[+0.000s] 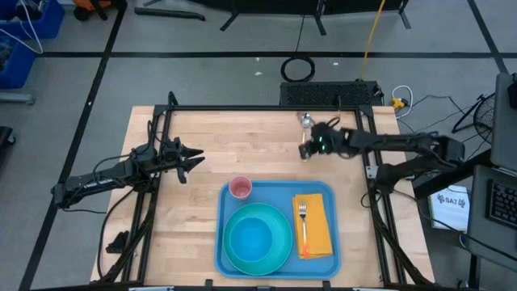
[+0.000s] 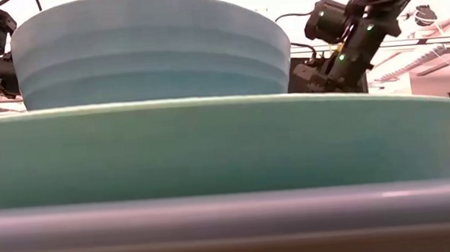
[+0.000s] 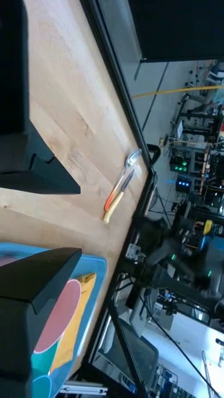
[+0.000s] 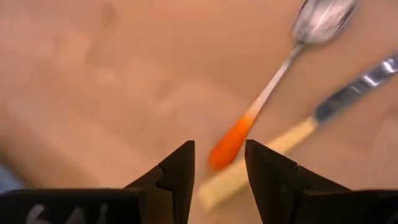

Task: Set up tray
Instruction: Put the orange spoon on the yellow napkin

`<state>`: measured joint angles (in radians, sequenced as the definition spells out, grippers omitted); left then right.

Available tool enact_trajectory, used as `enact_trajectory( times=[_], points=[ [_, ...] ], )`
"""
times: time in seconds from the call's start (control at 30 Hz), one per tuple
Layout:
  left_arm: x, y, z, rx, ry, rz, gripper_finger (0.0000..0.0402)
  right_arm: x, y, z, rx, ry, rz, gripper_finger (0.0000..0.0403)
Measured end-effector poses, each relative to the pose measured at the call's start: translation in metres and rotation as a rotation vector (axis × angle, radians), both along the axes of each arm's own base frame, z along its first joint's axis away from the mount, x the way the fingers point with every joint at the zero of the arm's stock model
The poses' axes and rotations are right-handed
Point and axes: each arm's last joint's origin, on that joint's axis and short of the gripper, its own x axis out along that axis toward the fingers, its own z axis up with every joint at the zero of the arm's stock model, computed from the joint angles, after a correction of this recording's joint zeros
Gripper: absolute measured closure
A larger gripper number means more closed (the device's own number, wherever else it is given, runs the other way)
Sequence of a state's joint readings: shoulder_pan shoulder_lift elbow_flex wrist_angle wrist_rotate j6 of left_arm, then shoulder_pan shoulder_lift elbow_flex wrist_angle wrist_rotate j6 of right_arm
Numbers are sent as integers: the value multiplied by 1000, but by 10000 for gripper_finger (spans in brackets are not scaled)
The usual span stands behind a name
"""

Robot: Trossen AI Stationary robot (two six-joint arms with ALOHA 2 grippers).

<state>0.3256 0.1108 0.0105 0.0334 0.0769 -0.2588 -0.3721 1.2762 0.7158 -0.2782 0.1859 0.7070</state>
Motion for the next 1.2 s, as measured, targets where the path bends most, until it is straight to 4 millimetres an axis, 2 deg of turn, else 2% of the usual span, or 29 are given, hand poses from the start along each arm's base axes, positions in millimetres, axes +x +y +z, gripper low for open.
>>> enact_trajectory(
  times=[0.1, 0.23, 0.57, 0.7, 0.97, 1.2],
  points=[
    [0, 0, 0, 0, 0, 1, 249, -4, -25, 2, -24, -33, -43, 271],
    [0, 0, 0, 0, 0, 0, 249, -4, -44, -2, 14, 2, -55, 271],
    [0, 0, 0, 0, 0, 0, 249, 40, -79, -5, 119, 249, -2, 271],
    [0, 0, 0, 0, 0, 0, 249, 44, -89, -10, 122, 327, -24, 271],
    [0, 0, 0, 0, 0, 0, 249, 44, -96, -37, 197, 393, -67, 271],
    [0, 0, 0, 0, 0, 0, 249, 48, -98, -40, 207, 351, -72, 271]
  ],
)
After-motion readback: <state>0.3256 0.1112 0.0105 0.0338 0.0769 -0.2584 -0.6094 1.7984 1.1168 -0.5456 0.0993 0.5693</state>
